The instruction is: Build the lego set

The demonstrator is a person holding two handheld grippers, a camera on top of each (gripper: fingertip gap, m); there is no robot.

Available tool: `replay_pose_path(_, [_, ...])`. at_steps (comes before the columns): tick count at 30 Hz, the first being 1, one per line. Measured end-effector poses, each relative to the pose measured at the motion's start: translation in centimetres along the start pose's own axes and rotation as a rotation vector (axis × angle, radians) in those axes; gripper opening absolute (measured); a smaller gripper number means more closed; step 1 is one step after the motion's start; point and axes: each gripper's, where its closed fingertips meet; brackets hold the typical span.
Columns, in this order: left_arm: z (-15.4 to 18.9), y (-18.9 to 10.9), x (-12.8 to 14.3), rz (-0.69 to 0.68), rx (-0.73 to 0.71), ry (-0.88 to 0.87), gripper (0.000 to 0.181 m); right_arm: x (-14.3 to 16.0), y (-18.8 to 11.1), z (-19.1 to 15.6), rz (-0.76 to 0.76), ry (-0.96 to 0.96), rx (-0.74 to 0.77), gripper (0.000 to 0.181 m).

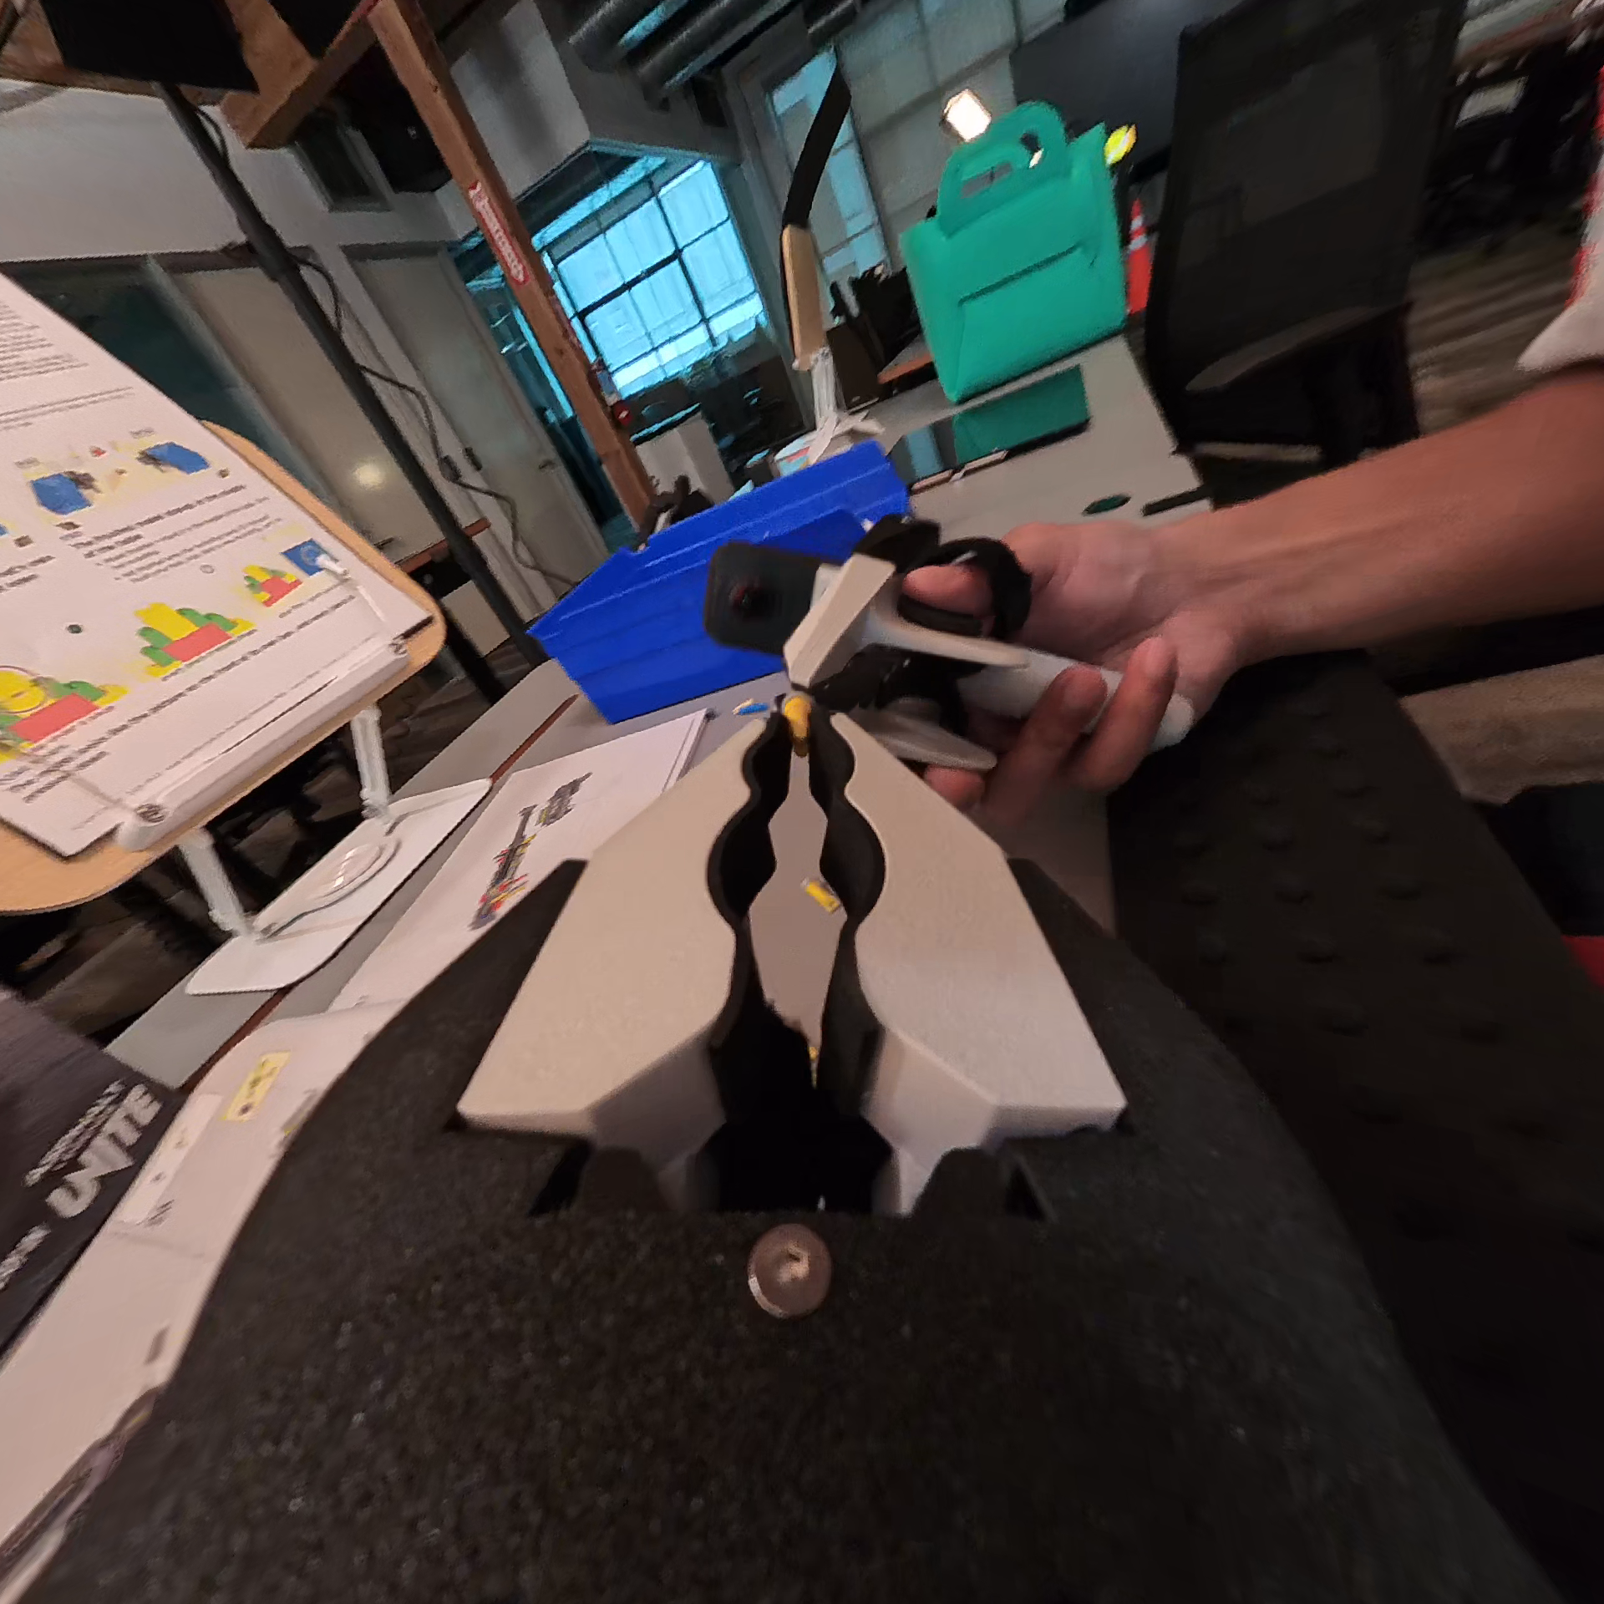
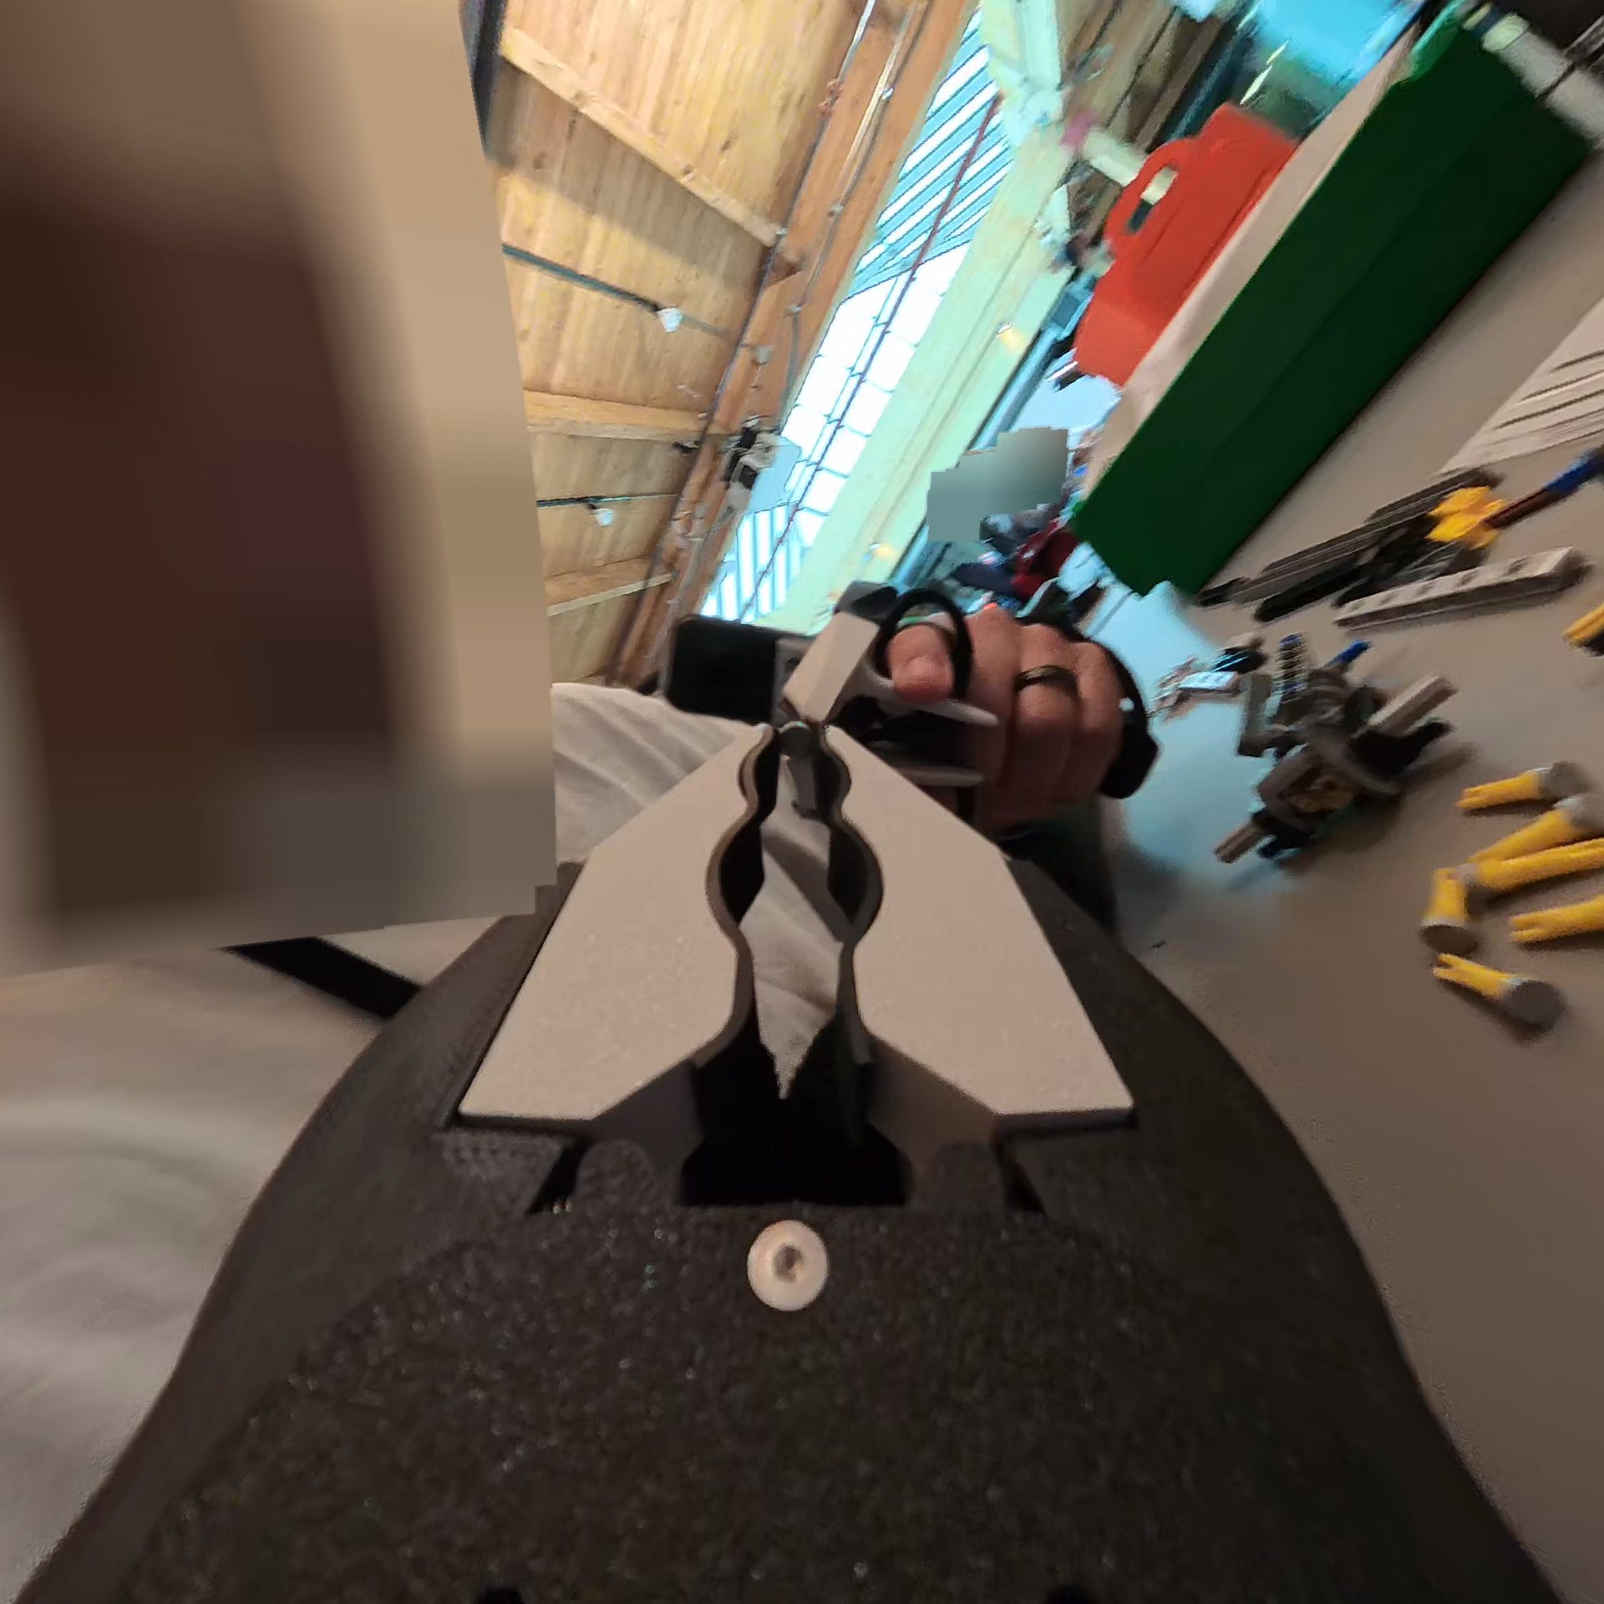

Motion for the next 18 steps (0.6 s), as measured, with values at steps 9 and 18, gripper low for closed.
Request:
replay_pose_path(9, [0.9,-0.3,-0.3,0.014,0.071,0.016,0.003,1.0,0.2,-0.5,-0.085,-0.002,-0.032,0.006])
replay_pose_path(18, [2.8,-0.3,1.1,-0.063,0.231,-0.013,0.003,2.9,-0.4,0.2,-0.241,-0.133,0.115,0.006])
Point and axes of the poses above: each gripper's, where its closed fingertips meet, y out along the fingers, x out of its underside, z = x × y across the jaws, and after that the axes turned 5 degrees about -z, right-handed
